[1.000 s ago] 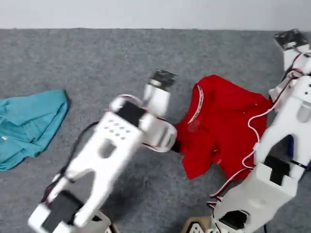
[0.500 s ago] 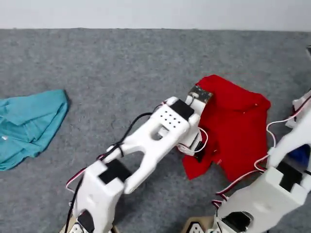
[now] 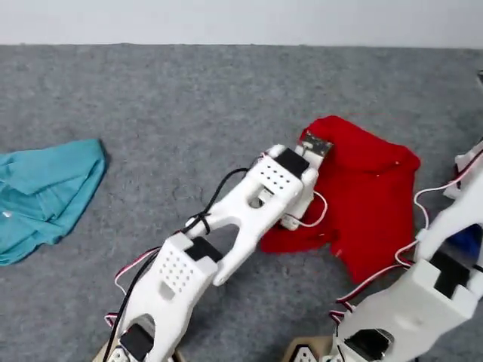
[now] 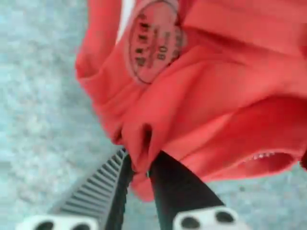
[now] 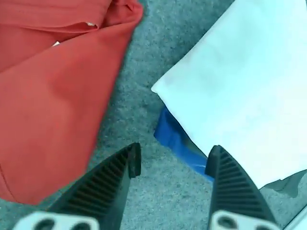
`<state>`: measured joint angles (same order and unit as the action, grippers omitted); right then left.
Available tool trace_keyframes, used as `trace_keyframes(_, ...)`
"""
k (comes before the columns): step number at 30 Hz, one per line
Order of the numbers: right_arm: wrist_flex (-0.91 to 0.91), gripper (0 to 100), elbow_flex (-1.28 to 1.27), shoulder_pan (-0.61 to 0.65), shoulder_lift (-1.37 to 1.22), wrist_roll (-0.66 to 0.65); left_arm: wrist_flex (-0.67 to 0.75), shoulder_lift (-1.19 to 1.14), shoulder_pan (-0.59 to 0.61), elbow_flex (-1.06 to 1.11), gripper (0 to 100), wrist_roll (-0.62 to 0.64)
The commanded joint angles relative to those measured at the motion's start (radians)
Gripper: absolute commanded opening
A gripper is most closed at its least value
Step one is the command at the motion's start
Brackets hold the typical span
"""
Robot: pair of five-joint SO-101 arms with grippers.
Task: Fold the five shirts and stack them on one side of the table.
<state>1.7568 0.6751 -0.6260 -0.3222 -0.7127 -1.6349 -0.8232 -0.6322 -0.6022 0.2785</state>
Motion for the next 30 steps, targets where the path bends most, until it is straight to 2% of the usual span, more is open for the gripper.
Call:
trace_keyframes(1,0.039,23.4,-0.002,-0.016,0.048,0.005,-0.031,0.011,0.104,-0.073,1,-0.074)
trace_keyframes(6,0.039,23.4,-0.003,-0.036,0.048,0.005,-0.008,0.005,0.373,-0.278,1,-0.095)
trace_keyframes(9,0.039,23.4,-0.003,-0.041,0.047,0.005,0.123,-0.017,0.546,-0.44,2,-0.087)
trace_keyframes(11,0.041,23.4,-0.021,-0.039,0.048,0.005,0.176,-0.031,0.6,-0.521,6,-0.06)
trace_keyframes(15,0.041,23.4,-0.11,-0.024,0.056,0.005,0.074,-0.049,0.603,-0.627,19,-0.015)
trace_keyframes(21,0.041,23.4,-0.181,-0.022,0.058,0.005,-0.123,-0.049,0.54,-0.641,30,0.069)
trace_keyframes(30,0.039,23.4,-0.18,-0.024,0.058,0.005,-0.123,-0.043,0.512,-0.613,31,0.11)
